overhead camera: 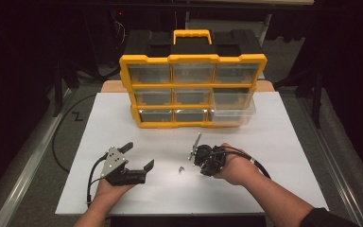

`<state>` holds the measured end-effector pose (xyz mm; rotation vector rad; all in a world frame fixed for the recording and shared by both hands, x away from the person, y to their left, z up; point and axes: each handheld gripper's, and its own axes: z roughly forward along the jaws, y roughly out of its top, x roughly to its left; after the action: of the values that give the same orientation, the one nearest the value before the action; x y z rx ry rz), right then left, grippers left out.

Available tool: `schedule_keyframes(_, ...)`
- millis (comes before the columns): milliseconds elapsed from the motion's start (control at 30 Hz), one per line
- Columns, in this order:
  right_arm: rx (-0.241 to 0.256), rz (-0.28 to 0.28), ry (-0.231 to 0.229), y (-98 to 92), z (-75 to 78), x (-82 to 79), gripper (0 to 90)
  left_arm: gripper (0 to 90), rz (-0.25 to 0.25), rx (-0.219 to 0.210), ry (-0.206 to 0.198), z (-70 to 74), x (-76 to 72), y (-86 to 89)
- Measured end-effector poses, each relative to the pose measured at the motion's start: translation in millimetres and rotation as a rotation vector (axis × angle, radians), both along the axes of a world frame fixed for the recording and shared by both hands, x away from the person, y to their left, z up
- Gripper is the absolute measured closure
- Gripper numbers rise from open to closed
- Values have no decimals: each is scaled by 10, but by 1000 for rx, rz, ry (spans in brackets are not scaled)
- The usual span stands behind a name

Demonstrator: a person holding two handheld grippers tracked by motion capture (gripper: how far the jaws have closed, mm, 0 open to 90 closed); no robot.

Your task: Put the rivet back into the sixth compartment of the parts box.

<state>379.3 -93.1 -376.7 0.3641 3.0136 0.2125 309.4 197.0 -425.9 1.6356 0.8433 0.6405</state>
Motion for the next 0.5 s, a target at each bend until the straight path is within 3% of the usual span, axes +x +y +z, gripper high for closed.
schedule_keyframes(33,0,0,0,0,0,0,850,31,0,0,0,0,0,0)
schedule_keyframes(67,-3,-43,14,-51,12,-14,851,31,0,0,0,0,0,-1)
schedule_keyframes(133,-8,-43,12,-102,22,4,850,31,-1,0,0,1,-1,-1)
schedule_keyframes(167,-11,-82,29,-124,23,-17,851,31,-1,0,0,1,-1,-1)
schedule_keyframes(200,-9,-67,23,-150,24,-2,850,31,-1,1,-1,1,-2,-1)
schedule_keyframes(500,-19,-100,19,-380,43,23,850,31,-1,0,-2,2,-3,1)
